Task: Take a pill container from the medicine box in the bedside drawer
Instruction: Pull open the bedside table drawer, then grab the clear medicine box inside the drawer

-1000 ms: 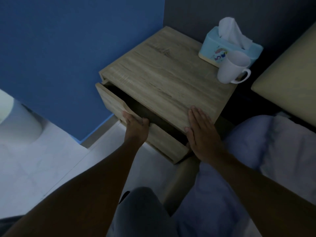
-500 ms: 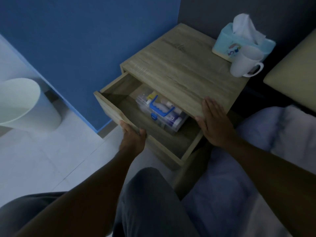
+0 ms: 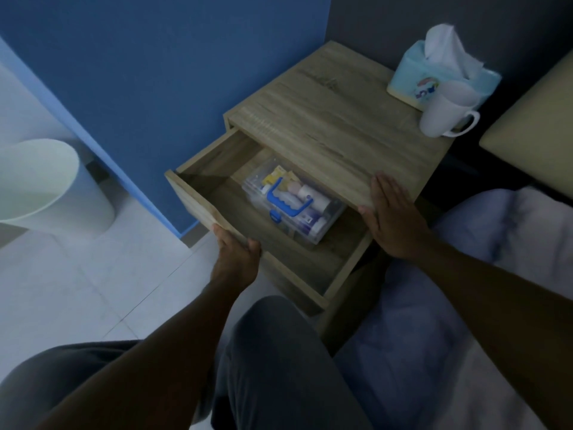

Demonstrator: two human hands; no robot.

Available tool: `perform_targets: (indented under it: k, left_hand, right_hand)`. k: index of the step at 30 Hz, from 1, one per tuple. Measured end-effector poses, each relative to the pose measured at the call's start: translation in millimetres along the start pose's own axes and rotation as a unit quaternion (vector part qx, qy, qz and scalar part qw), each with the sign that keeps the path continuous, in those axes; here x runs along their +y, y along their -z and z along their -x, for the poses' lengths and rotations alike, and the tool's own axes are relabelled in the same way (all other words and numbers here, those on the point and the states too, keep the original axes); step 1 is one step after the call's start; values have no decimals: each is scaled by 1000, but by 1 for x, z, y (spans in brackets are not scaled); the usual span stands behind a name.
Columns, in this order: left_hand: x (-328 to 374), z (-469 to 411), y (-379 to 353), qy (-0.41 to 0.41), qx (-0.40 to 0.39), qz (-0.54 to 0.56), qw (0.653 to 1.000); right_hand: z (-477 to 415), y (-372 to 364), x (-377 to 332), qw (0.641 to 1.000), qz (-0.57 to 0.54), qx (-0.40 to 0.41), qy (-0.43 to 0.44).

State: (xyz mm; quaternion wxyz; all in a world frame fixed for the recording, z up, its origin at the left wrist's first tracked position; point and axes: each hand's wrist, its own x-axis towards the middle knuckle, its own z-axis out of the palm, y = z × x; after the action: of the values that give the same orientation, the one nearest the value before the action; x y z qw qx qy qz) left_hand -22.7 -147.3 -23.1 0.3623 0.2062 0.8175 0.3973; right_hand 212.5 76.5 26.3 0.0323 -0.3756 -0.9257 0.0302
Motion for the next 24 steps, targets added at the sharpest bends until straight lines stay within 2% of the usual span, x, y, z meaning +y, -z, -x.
perform_targets:
  k: [9,12,15,16,18,20,21,22,24]
  left_hand:
    - [0,8,5,-12,43,0,999]
    - [14,13,7,-78,113,-33,990]
    - [33,14,13,-161,158,-120,967]
    - [39,12,14,-186,158,-152,958]
    - [52,4,17,-237,135,-204,940]
    - [63,-8,19,-262,98,-240,929]
    - [67,-15,21,-266,81,-252,927]
    - [71,-22,22,-268,66,-261,925]
    - [78,-37,24,-262,48,-269,925]
  right_hand:
    - [-2,-4,3,1000,-11,-6,-9]
    - [-1,-4,-1,1000,-21,-9,-20]
    - [-1,-2,-14,997,-50,-17,-54]
    - [1,1,-21,997,-65,-11,-48]
    - [10,6,-43,996,-85,19,22]
    - [20,7,-72,988,-112,51,90]
    - [23,6,-88,985,-134,54,94]
    - [25,3,-103,983,-160,49,75]
    - [22,-3,-129,975,-218,50,-23]
